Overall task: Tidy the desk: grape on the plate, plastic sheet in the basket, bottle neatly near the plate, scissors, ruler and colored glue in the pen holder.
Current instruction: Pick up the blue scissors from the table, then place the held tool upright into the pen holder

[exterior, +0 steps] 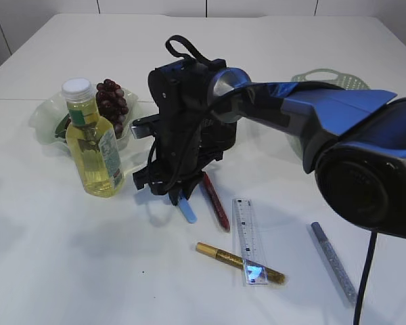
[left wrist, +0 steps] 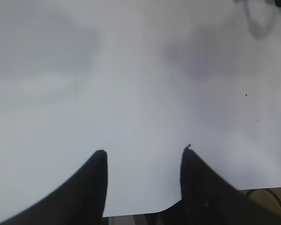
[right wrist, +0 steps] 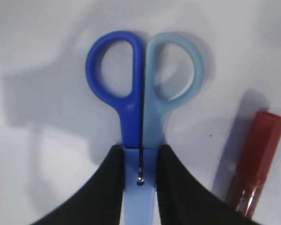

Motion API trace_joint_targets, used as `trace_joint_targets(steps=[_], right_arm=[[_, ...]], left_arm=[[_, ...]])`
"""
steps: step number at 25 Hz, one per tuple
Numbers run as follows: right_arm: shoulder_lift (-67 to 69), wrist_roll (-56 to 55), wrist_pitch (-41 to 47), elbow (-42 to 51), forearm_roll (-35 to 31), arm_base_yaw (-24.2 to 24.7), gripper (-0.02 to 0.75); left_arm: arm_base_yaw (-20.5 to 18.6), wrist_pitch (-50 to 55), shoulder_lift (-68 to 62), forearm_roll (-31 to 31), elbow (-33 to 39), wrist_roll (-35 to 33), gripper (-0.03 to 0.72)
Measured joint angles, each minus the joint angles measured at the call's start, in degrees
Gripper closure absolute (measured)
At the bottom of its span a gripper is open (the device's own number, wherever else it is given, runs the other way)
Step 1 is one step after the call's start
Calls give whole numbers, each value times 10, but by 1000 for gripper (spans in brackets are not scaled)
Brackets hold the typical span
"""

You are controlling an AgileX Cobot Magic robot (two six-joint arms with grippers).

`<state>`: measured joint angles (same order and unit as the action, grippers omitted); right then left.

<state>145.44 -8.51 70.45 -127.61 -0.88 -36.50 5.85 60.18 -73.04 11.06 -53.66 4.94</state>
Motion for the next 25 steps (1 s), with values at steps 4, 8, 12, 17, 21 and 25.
trace_joint_targets(steps=[4, 8, 12, 17, 21, 25], right_arm=[[5, 0, 0, -25, -3, 0, 563], [-2, 0, 0, -48, -7, 0, 564], [-11, 0, 0, -52, -8, 0, 564], [-25, 0, 1, -53, -10, 4, 564], [-53, 0, 2, -53, -11, 14, 564], [-96, 0, 3, -43, -11, 31, 564]], left_arm=[[0, 0, 0, 0, 0, 0, 316], [0, 0, 0, 0, 0, 0, 316], [0, 0, 0, 0, 0, 0, 316], [0, 2, 0, 0, 0, 0, 316], [0, 3, 0, 0, 0, 0, 316], [0, 3, 0, 0, 0, 0, 316]])
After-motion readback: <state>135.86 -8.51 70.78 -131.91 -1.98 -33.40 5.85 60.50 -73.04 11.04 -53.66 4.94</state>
